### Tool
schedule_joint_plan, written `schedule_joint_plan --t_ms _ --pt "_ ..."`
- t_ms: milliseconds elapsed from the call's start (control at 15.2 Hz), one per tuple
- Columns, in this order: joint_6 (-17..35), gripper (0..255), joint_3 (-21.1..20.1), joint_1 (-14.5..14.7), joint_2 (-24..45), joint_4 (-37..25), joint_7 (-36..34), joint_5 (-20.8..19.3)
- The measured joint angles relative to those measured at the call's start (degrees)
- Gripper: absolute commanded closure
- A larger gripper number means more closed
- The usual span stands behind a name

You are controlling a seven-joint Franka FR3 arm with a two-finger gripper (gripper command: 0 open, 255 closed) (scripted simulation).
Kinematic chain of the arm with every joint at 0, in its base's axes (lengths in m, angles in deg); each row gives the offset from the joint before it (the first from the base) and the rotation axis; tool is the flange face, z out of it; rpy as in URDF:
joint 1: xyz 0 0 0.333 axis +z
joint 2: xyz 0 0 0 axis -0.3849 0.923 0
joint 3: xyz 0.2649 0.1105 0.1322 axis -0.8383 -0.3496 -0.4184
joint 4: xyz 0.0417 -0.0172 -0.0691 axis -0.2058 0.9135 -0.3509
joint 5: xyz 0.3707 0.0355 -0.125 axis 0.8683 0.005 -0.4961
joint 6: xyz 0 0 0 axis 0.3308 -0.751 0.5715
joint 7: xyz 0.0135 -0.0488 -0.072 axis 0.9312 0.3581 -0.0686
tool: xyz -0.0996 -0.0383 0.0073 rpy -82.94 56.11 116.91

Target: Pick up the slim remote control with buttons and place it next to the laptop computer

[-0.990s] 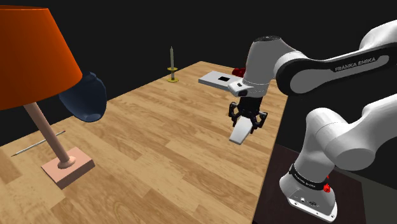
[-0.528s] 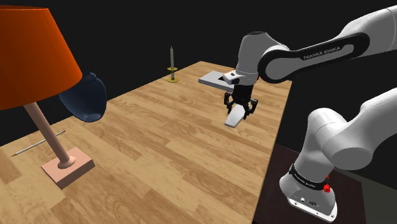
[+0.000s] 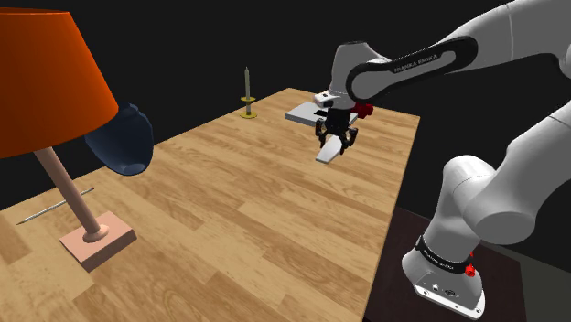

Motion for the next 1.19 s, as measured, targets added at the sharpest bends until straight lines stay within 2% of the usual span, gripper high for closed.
schedule_joint_plan --t_ms 330,726,990,1188 --pt "0.99 255 6.00 0.53 8.84 -8.18 7.86 2.75" --pt "-0.13 255 12.41 0.89 22.64 -21.53 19.36 11.31" --pt "-2.02 255 14.72 -1.89 33.19 -31.22 27.83 19.25" --pt "-4.16 255 14.66 -5.85 41.16 -39.11 33.12 25.03"
